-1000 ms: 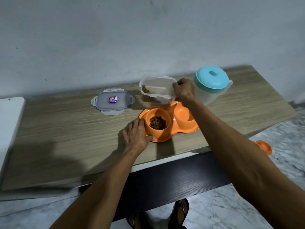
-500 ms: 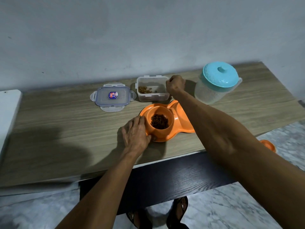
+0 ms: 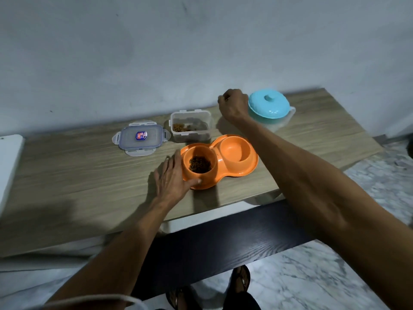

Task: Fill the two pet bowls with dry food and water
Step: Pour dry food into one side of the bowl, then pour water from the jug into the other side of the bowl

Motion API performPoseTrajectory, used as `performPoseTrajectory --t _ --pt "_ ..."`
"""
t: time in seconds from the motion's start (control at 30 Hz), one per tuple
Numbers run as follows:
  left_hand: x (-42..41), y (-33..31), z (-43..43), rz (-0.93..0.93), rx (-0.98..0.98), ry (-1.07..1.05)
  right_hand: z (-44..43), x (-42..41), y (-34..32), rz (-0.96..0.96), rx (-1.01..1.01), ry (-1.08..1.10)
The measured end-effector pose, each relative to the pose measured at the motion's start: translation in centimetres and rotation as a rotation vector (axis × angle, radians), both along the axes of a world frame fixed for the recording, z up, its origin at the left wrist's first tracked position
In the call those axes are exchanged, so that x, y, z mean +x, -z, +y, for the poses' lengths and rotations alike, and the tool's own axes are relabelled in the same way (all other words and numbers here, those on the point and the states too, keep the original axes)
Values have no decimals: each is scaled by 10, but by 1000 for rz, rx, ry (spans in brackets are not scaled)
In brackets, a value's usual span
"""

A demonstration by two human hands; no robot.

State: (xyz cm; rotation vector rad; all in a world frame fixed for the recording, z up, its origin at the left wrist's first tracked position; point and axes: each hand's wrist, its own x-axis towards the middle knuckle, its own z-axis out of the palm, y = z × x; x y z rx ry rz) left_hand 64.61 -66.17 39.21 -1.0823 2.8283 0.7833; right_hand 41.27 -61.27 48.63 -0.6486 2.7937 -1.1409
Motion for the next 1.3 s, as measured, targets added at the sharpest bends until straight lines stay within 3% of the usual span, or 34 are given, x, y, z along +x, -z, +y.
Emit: performPoseTrajectory --t 0.13,0.37,0.5,0.7,0.87,1.13,1.3 --pt "-21 -22 18 48 -162 119 37 -10 -32 95 -88 26" --pt "-66 -36 55 -92 -255 254 105 -57 -49 119 -215 194" --pt "-87 -36 67 -150 -201 169 137 -88 -28 -90 -225 322" --pt "-110 -31 85 -196 -235 125 157 -116 9 -483 -469 408" --pt "-112 -29 92 -193 -245 110 160 -131 29 -579 -559 467" --pt "-108 -20 96 -191 -229 80 151 -132 11 -545 -470 354" --pt "-112 -20 96 -193 -216 81 146 -131 -6 -363 -338 210"
